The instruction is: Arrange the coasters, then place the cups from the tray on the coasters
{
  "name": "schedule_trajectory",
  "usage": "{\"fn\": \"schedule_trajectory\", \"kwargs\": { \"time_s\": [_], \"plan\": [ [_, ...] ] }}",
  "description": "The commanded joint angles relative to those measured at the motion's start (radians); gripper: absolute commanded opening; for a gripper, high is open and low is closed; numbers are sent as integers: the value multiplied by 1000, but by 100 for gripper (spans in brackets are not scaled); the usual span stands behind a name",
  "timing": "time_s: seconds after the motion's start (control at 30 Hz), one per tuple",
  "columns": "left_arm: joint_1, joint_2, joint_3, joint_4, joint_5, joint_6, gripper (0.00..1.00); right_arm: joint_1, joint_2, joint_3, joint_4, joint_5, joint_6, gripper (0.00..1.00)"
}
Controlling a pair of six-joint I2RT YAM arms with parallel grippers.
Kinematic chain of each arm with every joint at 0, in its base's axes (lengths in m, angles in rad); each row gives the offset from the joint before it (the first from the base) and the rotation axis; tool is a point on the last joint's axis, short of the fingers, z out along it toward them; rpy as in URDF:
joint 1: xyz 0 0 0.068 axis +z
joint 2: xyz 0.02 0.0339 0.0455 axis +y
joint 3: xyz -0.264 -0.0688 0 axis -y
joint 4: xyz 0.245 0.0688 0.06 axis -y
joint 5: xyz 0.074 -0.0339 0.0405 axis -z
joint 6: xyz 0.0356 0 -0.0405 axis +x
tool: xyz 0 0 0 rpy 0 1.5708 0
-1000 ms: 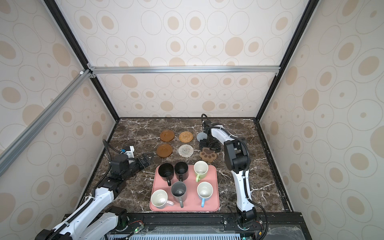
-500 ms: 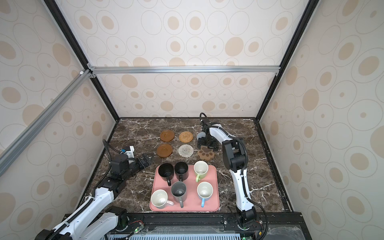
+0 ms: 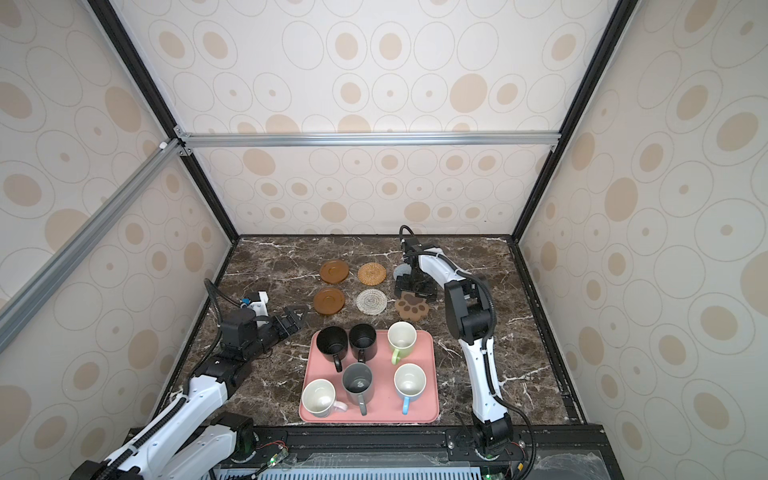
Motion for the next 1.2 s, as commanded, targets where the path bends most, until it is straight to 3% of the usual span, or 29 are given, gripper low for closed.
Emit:
{"fn": "schedule_trajectory", "kwargs": {
  "time_s": [0.0,0.77,1.17],
  "plan": [
    [7,-4,10,11,-7,-14,100,13,-4,15,6,-52,9,99],
    [7,-9,27,4,-14,-12,100,7,-184,-8,-6,-30,2,99],
    [9,-9,31,15,-23,-11,100,-21,-424,-227,106,-16,-70,99]
  ]
}}
